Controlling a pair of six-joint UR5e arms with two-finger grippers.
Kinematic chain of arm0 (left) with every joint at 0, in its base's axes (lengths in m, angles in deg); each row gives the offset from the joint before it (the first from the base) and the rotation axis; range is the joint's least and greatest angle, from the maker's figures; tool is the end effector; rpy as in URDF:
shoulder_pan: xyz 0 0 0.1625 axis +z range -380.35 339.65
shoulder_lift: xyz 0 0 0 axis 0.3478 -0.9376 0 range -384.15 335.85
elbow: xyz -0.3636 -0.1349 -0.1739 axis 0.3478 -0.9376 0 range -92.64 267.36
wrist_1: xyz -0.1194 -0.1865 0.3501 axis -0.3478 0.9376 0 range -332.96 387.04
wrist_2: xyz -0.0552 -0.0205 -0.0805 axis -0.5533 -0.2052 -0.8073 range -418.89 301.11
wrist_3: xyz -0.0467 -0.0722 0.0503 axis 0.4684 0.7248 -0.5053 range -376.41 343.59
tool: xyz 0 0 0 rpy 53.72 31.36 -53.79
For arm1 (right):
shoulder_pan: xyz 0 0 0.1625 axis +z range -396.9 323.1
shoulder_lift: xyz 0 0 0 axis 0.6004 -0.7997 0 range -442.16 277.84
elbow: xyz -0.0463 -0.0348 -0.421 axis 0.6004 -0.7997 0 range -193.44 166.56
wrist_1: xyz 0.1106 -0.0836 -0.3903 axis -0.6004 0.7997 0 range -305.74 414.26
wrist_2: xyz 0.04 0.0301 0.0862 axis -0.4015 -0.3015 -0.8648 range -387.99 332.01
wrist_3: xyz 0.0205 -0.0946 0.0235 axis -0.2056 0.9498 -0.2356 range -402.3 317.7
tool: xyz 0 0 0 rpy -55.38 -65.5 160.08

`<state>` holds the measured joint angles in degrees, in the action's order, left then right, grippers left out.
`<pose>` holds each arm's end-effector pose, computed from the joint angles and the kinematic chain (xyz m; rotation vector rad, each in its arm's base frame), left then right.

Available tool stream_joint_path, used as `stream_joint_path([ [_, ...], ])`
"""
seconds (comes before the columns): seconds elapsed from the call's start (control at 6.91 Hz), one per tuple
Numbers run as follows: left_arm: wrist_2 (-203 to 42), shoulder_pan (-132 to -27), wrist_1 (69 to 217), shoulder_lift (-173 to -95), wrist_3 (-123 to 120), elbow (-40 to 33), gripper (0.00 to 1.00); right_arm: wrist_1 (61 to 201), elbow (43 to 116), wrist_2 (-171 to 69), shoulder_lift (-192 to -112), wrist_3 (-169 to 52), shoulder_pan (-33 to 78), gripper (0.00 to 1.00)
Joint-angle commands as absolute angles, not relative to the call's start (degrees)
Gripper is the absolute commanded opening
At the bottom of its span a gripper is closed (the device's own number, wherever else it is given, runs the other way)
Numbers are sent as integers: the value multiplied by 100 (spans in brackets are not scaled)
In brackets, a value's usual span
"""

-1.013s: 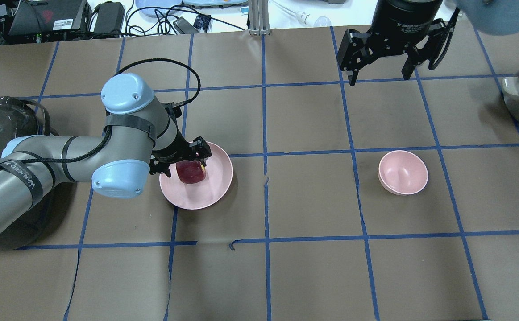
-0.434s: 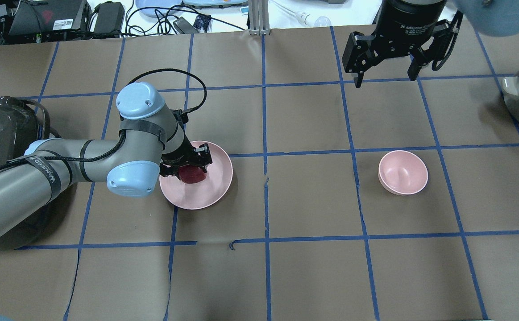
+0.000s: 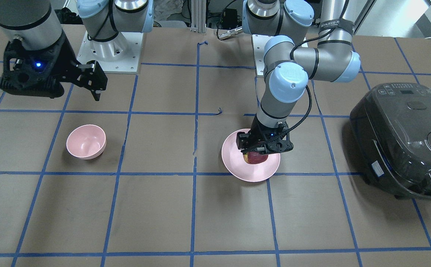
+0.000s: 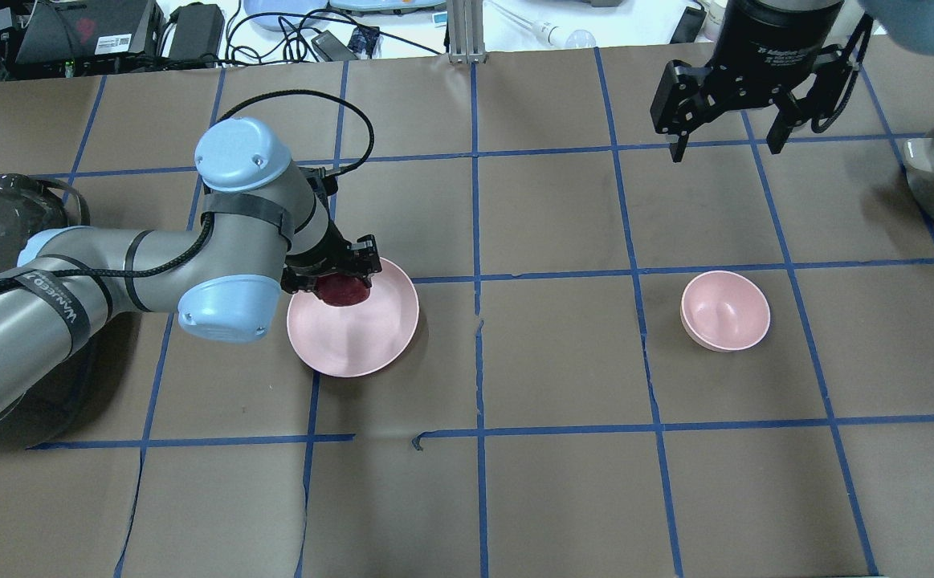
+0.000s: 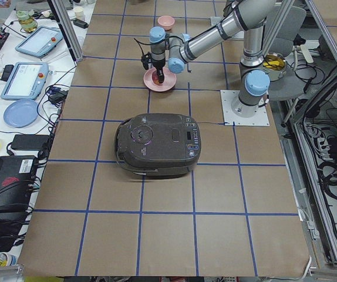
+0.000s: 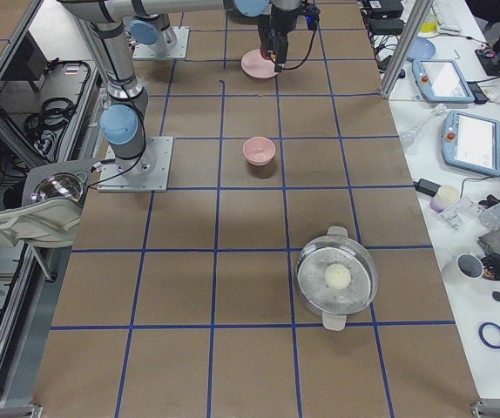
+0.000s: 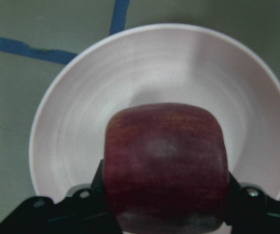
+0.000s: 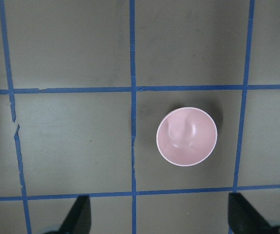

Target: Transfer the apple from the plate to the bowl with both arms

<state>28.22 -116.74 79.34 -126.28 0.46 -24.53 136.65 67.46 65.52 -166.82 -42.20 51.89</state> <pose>-0.1954 -0.5017 0.2657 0.2786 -3.0657 0.0814 0.1160 -0.5263 0.5055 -0.0268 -3.0793 -0.1046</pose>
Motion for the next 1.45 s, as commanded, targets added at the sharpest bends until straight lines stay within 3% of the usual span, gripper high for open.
stream_joint_path([
  [0.0,2698,-12350,8162,-12557,360,-1883,0,14080,7004,6509,-16366,-3618,4365,100],
  [0.29,2680,-13018,8154,-12663,881,-1837,0,15629,8238,6500,-16242,-3316,4063,100],
  [0.72,2672,-13382,8066,-13014,1260,-1846,0,17709,10192,6143,-16057,-2393,3430,72],
  [0.87,2584,-13416,8057,-13084,1277,-1846,0,17844,10431,6131,-16021,-2375,3429,56],
  [1.01,2514,-13426,8048,-13111,1277,-1846,0,17810,10512,6122,-16012,-2384,3429,34],
  [1.16,2513,-13417,8048,-13111,1260,-1837,0,17714,10513,6192,-16012,-2393,3429,0],
  [1.3,2513,-13417,8048,-13103,1225,-1828,0,17643,10504,6210,-16012,-2393,3429,0],
])
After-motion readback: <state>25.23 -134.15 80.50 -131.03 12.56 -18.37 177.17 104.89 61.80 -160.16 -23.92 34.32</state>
